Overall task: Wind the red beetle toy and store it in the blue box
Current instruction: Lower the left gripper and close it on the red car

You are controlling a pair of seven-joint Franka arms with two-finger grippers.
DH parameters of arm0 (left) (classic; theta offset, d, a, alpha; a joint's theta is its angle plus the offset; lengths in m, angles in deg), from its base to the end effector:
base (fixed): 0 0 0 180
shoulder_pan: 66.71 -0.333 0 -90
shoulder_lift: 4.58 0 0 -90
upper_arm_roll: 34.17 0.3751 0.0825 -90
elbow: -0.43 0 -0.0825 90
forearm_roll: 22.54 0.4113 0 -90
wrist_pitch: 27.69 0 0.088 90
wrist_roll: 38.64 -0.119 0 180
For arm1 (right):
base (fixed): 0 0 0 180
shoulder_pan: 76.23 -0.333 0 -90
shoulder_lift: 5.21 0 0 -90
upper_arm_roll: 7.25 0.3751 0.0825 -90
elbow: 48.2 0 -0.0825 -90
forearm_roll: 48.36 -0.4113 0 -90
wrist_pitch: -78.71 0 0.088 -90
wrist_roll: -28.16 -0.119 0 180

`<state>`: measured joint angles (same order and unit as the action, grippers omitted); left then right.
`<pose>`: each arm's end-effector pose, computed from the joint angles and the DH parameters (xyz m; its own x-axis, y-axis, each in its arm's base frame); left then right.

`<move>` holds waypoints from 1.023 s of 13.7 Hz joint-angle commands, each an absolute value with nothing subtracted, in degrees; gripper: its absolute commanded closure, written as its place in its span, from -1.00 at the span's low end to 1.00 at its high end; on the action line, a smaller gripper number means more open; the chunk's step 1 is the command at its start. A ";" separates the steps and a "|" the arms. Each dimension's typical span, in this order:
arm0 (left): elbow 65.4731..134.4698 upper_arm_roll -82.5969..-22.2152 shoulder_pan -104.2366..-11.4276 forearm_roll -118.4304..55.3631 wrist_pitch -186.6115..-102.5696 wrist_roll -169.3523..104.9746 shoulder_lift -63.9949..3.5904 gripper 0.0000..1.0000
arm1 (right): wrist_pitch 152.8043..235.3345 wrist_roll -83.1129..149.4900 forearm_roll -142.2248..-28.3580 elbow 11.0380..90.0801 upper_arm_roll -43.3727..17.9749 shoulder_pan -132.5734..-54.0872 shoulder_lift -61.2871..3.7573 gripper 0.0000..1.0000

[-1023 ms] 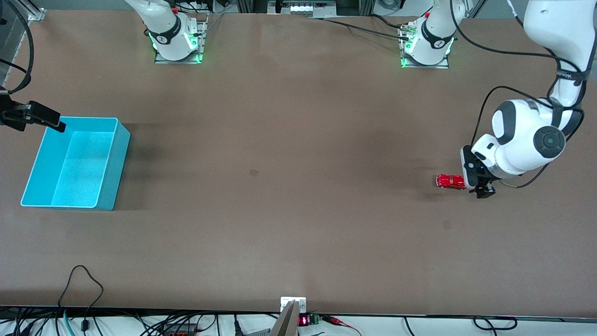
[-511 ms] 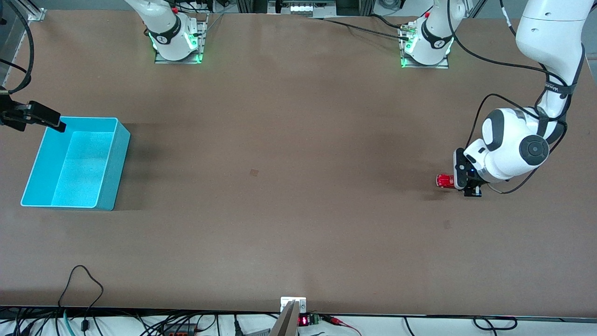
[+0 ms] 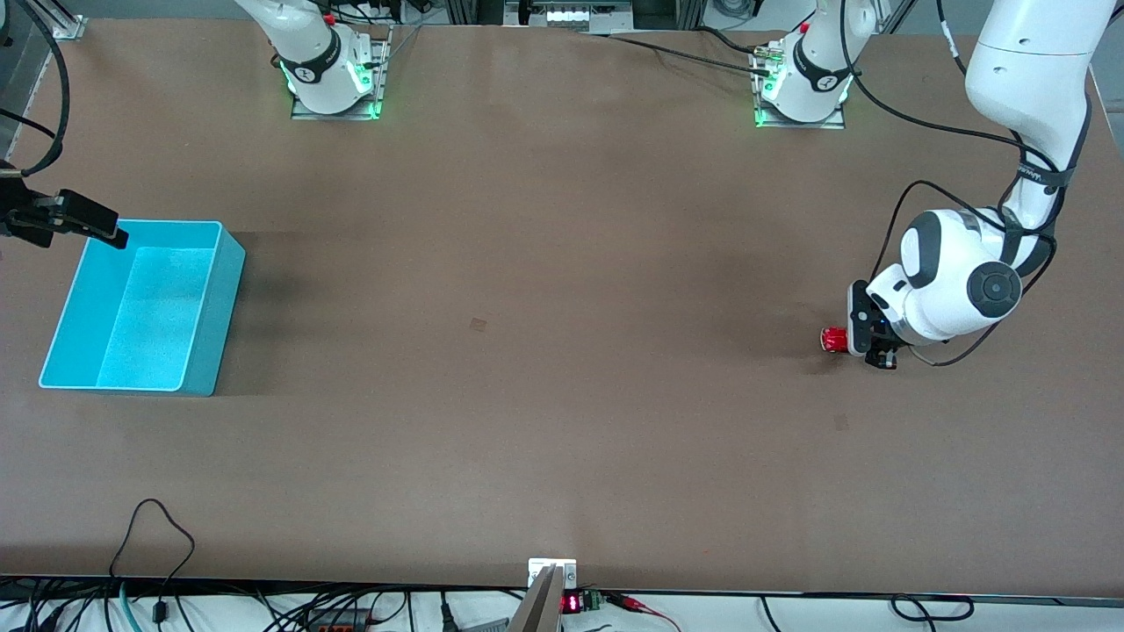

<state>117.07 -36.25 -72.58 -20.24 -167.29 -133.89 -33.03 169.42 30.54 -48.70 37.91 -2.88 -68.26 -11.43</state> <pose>0.6291 0.0427 0.2067 -0.0536 -0.9986 0.0030 -0.9940 0.0536 0.0953 0.6201 -0.0411 0.6414 0.9994 -0.0216 -0.0273 -0.0220 -0.9996 -0.0153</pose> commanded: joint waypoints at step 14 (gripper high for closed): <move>112.59 -36.45 -85.24 -20.08 -167.17 -145.59 -37.97 0.85 | 168.80 31.23 -48.97 37.32 -3.29 -67.97 -11.45 -1.00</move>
